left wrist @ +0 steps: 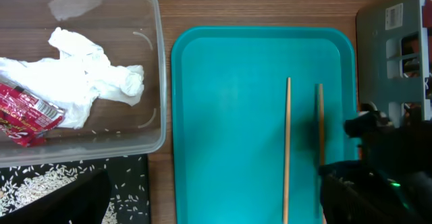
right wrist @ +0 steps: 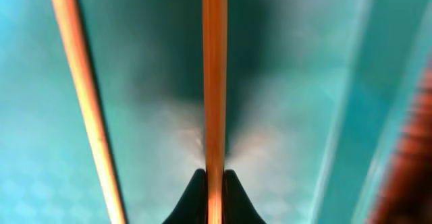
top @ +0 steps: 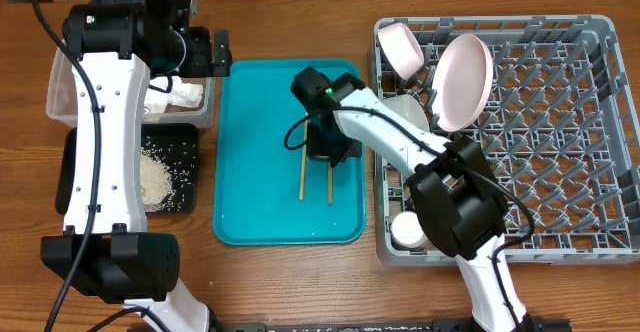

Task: Sort waste into correct bins and load items into the dishwasher
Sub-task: 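Carry the chopstick into the rack and drop it between the tines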

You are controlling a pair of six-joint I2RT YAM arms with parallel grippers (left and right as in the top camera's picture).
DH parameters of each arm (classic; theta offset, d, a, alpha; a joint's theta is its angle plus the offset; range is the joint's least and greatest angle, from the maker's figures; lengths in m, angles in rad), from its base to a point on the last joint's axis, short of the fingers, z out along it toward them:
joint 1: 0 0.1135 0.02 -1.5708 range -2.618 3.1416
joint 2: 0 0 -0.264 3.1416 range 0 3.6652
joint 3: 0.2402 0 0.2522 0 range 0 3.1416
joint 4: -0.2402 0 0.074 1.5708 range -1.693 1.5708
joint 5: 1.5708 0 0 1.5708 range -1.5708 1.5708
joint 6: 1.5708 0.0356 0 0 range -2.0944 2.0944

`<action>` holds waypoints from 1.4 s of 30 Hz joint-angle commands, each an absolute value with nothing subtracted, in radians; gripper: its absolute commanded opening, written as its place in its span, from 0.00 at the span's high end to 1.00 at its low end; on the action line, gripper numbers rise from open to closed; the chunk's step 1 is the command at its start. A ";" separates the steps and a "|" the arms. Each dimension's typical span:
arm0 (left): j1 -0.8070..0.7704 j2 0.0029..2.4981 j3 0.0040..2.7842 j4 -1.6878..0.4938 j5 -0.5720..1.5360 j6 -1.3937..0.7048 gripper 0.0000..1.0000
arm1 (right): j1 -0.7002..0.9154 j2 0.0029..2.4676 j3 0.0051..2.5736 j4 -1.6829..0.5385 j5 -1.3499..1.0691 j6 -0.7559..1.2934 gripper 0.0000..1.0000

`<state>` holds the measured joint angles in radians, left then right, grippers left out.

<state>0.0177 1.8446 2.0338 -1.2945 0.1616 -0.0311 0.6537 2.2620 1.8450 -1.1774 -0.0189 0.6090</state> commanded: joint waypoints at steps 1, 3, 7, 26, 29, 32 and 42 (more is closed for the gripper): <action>0.021 1.850 2.051 -1.294 0.169 -0.038 0.00 | 0.637 2.102 1.973 -1.268 0.057 0.551 0.96; 0.021 1.850 2.050 -1.294 0.169 -0.037 0.00 | 0.637 2.037 2.008 -1.330 0.102 0.545 0.96; 0.021 1.850 2.050 -1.294 0.169 -0.038 0.00 | 0.614 1.866 2.017 -1.470 0.205 0.546 0.96; 0.021 1.850 2.050 -1.294 0.169 -0.038 0.00 | 0.463 1.795 1.622 -1.692 0.269 0.559 0.96; 0.021 1.850 2.050 -1.294 0.169 -0.038 0.00 | 0.463 1.795 1.592 -1.694 0.269 0.562 0.96; 0.021 1.850 2.051 -1.294 0.170 -0.038 0.00 | 0.463 1.795 1.562 -1.694 0.269 0.562 0.96; 0.021 1.850 2.050 -1.294 0.169 -0.038 0.00 | 0.454 1.795 1.539 -1.686 0.271 0.581 0.56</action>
